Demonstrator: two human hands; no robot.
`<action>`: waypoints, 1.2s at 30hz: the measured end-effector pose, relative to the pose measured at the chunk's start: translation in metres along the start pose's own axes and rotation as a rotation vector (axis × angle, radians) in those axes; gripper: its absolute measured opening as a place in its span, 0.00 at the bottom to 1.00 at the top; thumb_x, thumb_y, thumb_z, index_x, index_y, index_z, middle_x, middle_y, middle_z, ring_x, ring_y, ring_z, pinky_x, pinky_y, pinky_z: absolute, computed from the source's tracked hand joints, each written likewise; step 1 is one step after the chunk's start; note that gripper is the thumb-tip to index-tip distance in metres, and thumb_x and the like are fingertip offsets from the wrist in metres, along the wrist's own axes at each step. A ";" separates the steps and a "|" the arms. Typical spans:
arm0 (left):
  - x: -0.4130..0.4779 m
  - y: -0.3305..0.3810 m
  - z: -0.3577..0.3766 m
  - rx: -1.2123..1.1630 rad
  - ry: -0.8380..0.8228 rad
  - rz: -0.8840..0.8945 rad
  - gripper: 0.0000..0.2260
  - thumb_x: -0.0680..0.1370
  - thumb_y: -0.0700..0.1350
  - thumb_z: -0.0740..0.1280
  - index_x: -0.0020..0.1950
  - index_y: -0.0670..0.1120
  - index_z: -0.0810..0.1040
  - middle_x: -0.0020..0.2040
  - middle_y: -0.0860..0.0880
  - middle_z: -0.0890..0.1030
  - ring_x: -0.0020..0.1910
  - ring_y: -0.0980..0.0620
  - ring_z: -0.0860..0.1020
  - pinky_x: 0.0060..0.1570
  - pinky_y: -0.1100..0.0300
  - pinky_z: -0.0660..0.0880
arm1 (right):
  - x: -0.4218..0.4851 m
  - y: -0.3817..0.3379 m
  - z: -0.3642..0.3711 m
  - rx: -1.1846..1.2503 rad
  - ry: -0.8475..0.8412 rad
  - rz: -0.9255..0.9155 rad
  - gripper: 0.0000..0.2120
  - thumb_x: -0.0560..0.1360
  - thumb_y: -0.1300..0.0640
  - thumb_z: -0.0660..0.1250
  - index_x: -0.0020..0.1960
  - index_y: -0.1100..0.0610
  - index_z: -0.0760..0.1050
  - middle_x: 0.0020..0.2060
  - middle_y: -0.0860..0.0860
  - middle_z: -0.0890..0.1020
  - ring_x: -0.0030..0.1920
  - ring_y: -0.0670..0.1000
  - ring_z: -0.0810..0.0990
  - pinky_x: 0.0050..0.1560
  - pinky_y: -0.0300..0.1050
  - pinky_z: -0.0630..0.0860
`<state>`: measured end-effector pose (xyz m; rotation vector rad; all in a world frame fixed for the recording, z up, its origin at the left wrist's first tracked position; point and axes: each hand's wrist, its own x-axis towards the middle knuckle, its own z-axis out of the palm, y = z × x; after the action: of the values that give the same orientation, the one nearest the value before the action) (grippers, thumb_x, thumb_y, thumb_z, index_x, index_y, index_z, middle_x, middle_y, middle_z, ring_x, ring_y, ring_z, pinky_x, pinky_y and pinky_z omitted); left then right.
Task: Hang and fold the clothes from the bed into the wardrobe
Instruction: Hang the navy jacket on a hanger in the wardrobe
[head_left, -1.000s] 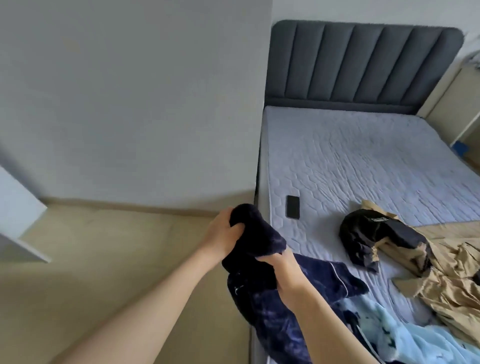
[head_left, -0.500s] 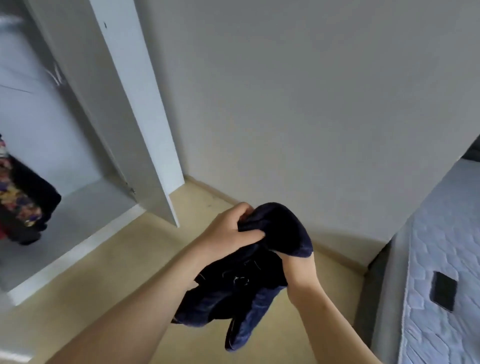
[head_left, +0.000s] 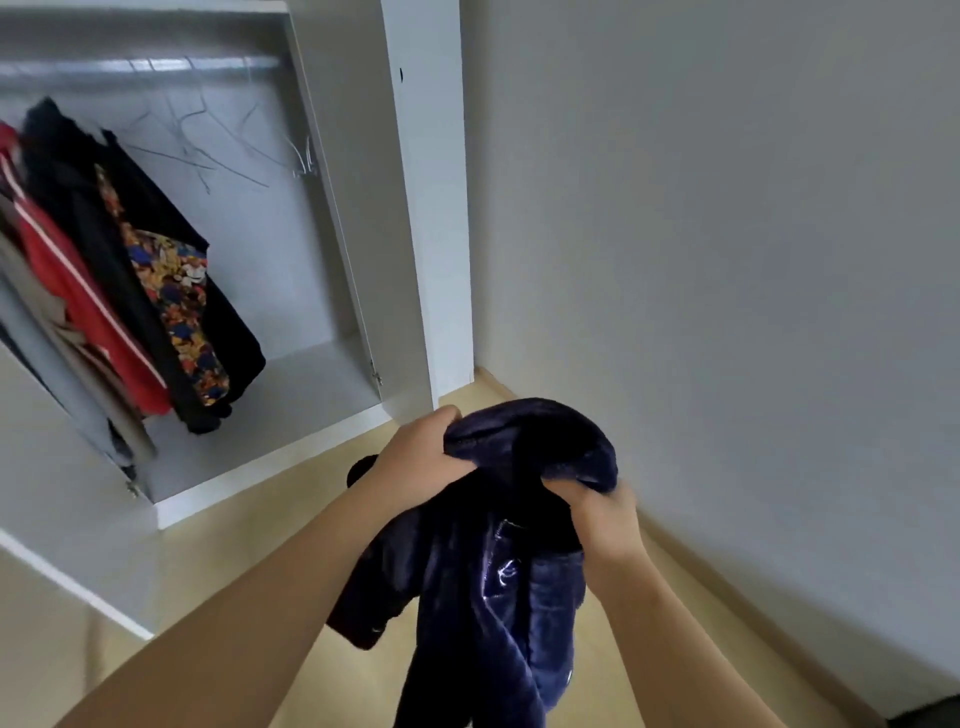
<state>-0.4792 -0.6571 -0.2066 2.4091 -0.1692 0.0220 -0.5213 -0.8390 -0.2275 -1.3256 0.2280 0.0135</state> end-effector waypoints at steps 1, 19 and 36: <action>0.010 0.002 0.001 0.010 0.010 0.007 0.10 0.70 0.45 0.70 0.42 0.43 0.71 0.35 0.51 0.73 0.36 0.52 0.72 0.34 0.61 0.65 | 0.012 -0.003 0.001 -0.025 -0.041 -0.020 0.14 0.69 0.68 0.69 0.46 0.50 0.78 0.40 0.50 0.85 0.42 0.50 0.84 0.42 0.45 0.79; 0.105 -0.023 -0.052 -0.195 -0.147 -0.321 0.09 0.74 0.59 0.64 0.45 0.56 0.78 0.43 0.54 0.79 0.45 0.55 0.78 0.45 0.65 0.72 | 0.173 -0.043 0.058 -0.167 -0.067 -0.036 0.12 0.70 0.65 0.62 0.40 0.48 0.75 0.33 0.44 0.79 0.29 0.38 0.78 0.25 0.29 0.71; 0.146 -0.211 -0.197 -0.204 0.457 -0.933 0.11 0.75 0.35 0.55 0.53 0.45 0.71 0.46 0.40 0.76 0.36 0.44 0.78 0.23 0.59 0.74 | 0.261 -0.031 0.258 -0.147 -0.078 -0.055 0.10 0.69 0.65 0.63 0.39 0.51 0.76 0.35 0.47 0.80 0.37 0.49 0.79 0.37 0.41 0.74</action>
<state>-0.3009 -0.3874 -0.1893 2.0035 1.0925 0.1159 -0.2217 -0.6301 -0.1853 -1.4747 0.1265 0.0360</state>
